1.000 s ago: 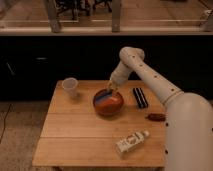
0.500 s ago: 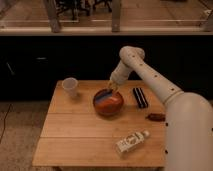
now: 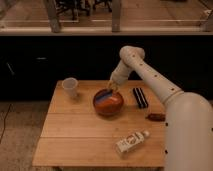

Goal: Place the white sponge in the ceramic bowl

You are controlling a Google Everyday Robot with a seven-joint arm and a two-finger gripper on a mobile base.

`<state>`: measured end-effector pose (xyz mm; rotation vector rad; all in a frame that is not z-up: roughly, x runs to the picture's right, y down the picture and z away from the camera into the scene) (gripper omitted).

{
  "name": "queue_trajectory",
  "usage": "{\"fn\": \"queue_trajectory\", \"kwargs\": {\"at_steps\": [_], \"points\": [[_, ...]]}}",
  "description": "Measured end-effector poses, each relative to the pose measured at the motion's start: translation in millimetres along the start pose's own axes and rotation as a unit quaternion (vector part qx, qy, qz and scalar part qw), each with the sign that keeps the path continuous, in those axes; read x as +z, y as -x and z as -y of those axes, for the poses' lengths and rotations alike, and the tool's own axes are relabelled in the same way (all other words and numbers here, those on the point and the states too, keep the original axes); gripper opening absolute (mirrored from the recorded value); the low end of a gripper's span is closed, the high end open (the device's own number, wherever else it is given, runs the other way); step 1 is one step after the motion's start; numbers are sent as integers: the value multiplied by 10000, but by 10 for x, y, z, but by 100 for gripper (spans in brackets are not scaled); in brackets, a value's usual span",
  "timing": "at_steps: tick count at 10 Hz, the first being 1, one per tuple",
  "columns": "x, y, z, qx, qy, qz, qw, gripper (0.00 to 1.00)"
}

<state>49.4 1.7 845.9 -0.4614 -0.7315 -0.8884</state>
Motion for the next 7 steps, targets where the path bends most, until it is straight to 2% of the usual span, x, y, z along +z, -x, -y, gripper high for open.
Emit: {"fn": "queue_trajectory", "kwargs": {"at_steps": [7], "points": [[-26,6,-6,12,32,5,10000,2]]}}
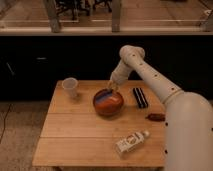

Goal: Place the white sponge in the ceramic bowl

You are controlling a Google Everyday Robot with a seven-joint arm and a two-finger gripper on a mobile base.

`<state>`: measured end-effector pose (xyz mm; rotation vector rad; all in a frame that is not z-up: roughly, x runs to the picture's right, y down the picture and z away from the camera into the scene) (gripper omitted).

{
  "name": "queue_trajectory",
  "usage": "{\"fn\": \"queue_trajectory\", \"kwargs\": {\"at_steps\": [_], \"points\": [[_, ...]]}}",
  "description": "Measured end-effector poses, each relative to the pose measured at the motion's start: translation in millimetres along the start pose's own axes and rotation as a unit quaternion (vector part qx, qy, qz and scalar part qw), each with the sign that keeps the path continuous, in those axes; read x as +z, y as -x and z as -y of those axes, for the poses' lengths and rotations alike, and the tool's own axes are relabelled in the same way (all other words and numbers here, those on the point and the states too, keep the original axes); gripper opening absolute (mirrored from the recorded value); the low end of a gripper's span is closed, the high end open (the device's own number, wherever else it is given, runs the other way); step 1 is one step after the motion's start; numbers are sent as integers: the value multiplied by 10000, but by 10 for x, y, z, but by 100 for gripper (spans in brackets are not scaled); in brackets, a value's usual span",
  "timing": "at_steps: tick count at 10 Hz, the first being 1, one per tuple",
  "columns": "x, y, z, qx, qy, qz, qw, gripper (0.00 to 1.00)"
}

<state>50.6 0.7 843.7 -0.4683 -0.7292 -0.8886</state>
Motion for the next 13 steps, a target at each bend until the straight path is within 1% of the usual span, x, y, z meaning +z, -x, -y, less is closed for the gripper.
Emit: {"fn": "queue_trajectory", "kwargs": {"at_steps": [13], "points": [[-35,9,-12,27,79,27,10000,2]]}}
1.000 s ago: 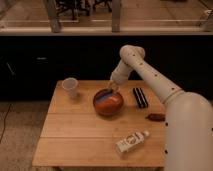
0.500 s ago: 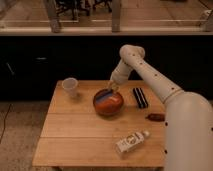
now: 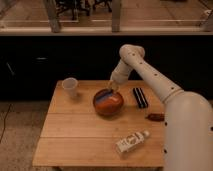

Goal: Place the white sponge in the ceramic bowl

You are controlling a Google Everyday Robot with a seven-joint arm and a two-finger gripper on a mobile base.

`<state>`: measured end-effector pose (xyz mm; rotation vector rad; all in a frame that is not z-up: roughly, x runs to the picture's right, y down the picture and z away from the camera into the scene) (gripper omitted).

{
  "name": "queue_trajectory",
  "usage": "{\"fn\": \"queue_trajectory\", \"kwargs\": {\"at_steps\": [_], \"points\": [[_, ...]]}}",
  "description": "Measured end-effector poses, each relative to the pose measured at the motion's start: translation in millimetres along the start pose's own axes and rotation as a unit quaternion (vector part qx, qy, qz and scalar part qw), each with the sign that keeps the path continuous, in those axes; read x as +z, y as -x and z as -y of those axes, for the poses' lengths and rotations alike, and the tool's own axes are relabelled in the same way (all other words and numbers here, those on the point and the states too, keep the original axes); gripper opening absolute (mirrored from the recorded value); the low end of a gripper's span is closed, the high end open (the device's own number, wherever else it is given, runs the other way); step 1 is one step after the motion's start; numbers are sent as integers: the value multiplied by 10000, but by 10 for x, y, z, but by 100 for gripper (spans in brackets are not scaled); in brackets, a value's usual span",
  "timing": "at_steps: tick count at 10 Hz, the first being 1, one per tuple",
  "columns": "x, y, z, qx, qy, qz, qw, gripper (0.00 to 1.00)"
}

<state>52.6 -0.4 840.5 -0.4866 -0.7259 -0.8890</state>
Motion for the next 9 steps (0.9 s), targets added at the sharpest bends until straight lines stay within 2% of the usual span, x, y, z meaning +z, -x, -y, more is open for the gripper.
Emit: {"fn": "queue_trajectory", "kwargs": {"at_steps": [9], "points": [[-11,15,-2,-2,75,37,10000,2]]}}
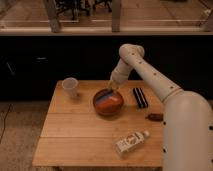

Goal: Place the white sponge in the ceramic bowl

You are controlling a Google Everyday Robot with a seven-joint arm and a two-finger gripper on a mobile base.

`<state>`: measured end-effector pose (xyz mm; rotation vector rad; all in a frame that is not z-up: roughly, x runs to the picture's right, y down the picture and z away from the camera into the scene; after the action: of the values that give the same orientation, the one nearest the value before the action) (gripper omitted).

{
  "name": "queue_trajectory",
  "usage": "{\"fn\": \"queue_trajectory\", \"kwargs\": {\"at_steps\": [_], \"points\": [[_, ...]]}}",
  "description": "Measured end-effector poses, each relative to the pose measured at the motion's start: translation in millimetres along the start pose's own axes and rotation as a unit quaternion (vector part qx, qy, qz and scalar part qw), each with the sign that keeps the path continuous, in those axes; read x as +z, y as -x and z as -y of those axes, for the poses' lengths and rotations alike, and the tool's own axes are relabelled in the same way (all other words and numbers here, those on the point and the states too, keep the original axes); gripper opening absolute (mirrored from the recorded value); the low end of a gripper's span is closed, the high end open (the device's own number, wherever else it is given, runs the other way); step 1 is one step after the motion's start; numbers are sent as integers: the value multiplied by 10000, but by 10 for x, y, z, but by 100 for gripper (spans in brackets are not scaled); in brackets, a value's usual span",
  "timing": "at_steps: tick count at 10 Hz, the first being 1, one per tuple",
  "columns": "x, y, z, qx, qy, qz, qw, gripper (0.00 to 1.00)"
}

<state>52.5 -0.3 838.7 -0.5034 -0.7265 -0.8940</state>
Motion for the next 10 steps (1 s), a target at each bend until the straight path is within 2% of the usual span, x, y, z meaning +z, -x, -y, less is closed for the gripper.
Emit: {"fn": "queue_trajectory", "kwargs": {"at_steps": [10], "points": [[-1,20,2,-22,92,46,9999,2]]}}
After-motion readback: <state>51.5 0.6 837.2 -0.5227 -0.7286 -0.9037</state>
